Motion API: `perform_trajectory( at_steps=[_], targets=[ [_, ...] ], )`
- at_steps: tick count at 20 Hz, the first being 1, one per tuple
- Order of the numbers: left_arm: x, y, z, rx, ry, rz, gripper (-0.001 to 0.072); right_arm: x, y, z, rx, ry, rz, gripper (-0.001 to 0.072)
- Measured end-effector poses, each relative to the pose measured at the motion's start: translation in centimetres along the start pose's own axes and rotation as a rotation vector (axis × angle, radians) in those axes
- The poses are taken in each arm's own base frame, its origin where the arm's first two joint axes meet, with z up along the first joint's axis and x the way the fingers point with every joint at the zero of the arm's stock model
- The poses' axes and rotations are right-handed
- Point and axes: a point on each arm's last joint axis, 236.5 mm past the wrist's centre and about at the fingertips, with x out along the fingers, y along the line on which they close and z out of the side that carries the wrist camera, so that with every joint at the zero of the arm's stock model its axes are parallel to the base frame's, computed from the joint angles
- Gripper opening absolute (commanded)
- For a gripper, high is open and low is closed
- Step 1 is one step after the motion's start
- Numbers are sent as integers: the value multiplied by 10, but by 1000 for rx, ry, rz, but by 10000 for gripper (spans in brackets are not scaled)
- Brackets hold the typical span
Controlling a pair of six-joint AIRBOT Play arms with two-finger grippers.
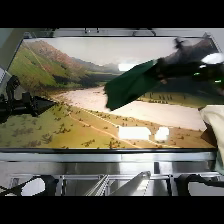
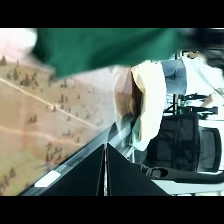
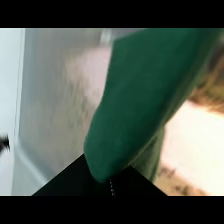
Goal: Fold the shirts.
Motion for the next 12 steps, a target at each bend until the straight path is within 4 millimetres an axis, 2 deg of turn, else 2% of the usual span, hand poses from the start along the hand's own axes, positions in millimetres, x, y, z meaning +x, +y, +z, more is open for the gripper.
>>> perform_trajectory(
  at_steps=[2,3,5,6,7,9,11,12],
  targets=[
    [0,0,0,0,0,0,7,-86,-8,38,27,-196,-84,18],
    [0,0,0,0,2,-1,7,-129,-14,50,52,-290,-129,18],
    [0,0,-1,1,3,-2,7,-217,-35,62,127,-482,-237,18],
    [0,0,-1,1,3,-2,7,-258,-50,58,182,-554,-297,18],
    [0,0,-1,2,3,-2,7,-294,-67,48,248,-609,-360,18],
    [0,-1,-1,2,4,-2,7,-349,-102,17,389,-664,-490,18],
    [0,0,-1,2,4,-2,7,-390,-140,-36,554,-645,-664,19],
    [0,-1,-1,2,5,-2,7,-404,-155,-62,626,-617,-743,19]
  ],
)
